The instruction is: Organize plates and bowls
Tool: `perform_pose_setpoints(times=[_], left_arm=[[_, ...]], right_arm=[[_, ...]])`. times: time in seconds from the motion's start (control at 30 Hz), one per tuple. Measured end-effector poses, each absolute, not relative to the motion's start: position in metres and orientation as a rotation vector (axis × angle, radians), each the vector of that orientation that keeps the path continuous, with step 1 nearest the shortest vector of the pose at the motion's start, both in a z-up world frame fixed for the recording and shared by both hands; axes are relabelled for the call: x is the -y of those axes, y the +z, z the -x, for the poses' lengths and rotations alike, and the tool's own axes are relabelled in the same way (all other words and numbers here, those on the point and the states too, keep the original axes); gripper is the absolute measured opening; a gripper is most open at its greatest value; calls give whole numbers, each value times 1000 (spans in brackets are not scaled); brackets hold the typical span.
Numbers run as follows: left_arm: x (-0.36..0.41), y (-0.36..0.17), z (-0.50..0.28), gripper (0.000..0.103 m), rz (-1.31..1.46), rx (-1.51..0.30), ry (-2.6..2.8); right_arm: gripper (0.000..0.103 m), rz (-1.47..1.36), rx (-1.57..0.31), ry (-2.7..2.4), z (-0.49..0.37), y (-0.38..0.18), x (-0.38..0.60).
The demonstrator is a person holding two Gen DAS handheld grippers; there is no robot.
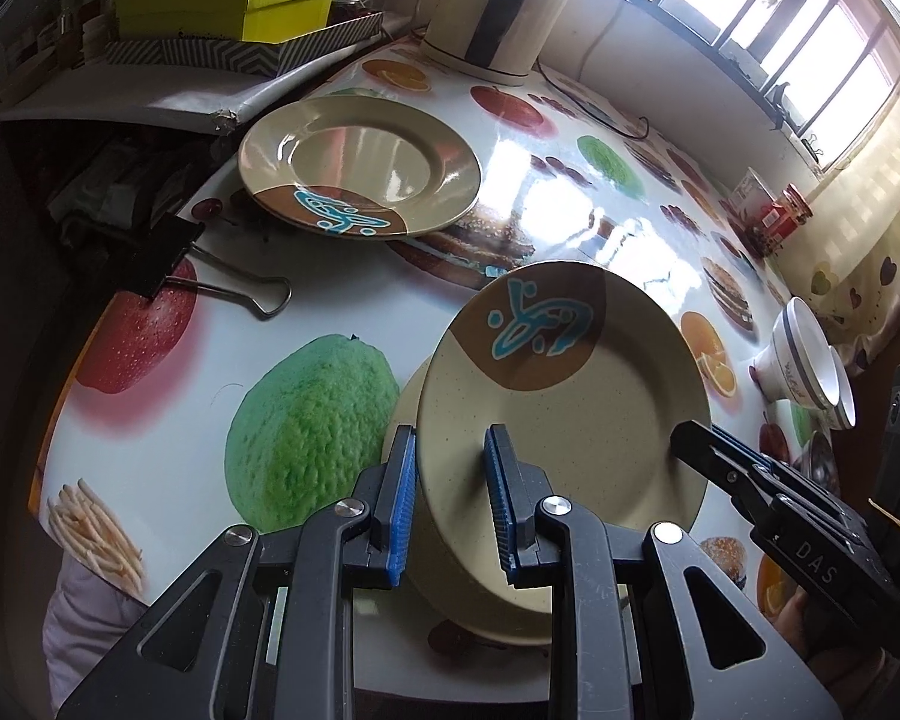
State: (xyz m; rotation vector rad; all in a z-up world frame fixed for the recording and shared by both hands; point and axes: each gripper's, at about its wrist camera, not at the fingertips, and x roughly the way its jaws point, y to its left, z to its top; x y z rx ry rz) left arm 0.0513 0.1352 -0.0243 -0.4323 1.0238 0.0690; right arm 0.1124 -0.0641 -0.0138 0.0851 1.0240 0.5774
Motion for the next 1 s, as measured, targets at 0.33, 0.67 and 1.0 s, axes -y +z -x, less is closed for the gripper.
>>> perform_pose_setpoints(times=[0.33, 0.67, 1.0], left_arm=[[-136, -25, -44, 24, 434, -1020, 77], [-139, -25, -39, 24, 425, -1026, 93], [-137, -25, -39, 24, 416, -1026, 102]], right_arm=[[20, -69, -1033, 583, -105, -17, 60], [21, -51, -1034, 591, -102, -18, 55], [22, -36, -1030, 591, -100, -21, 53]])
